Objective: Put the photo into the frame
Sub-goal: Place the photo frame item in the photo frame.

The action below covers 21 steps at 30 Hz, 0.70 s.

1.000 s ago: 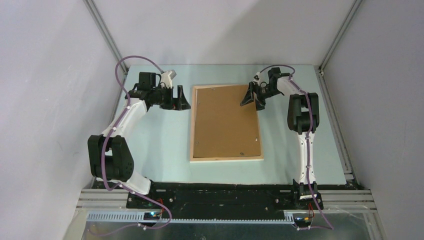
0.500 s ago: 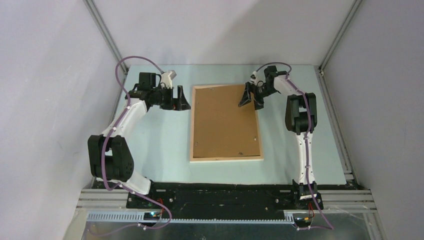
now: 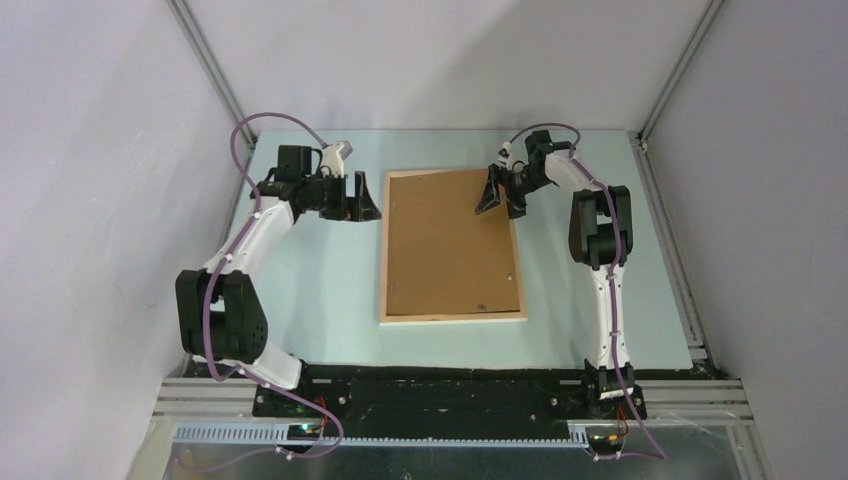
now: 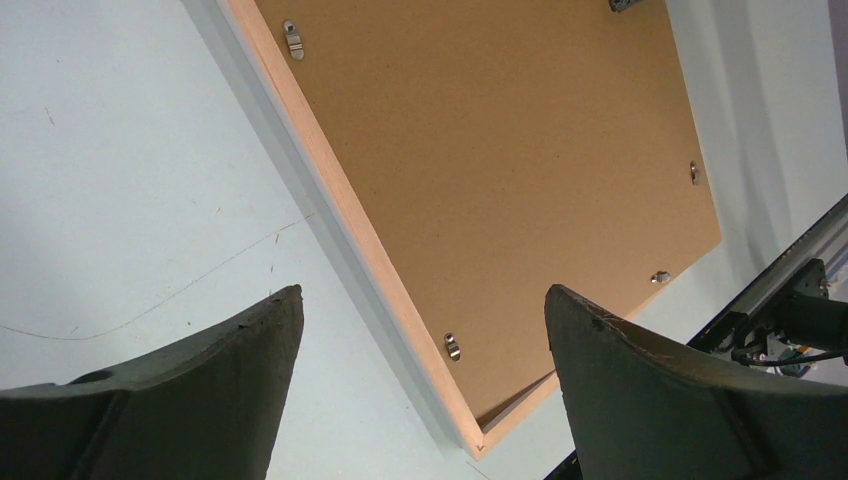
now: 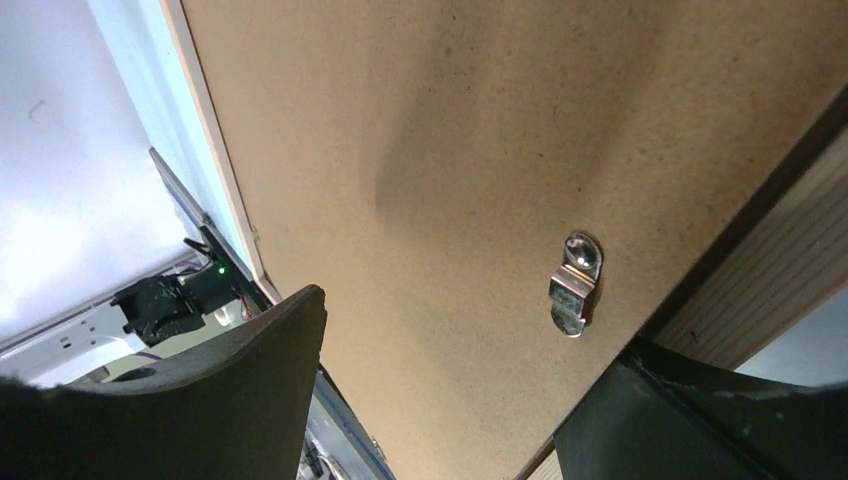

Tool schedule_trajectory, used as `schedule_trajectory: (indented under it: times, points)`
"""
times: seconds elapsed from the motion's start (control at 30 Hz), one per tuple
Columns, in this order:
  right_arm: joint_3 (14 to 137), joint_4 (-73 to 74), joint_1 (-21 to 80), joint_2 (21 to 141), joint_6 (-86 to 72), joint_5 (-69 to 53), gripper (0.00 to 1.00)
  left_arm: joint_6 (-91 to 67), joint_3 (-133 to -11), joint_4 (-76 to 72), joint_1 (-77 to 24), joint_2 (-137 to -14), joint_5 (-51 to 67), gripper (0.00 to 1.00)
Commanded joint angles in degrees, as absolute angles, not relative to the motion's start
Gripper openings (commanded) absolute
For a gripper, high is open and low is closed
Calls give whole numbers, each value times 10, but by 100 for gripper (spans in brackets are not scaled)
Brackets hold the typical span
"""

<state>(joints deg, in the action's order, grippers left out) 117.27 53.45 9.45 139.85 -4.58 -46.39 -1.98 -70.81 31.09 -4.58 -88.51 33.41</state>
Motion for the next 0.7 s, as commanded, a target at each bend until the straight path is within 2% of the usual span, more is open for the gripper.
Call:
schedule_trajectory:
  times: [0.0, 0.67]
  points:
    - [1180, 520, 120, 1363, -43, -435, 78, -14, -701, 306, -40, -885, 347, 95]
    - [1184, 547, 133, 1328, -36, -305, 84, -9, -701, 310, -39, -887, 350, 95]
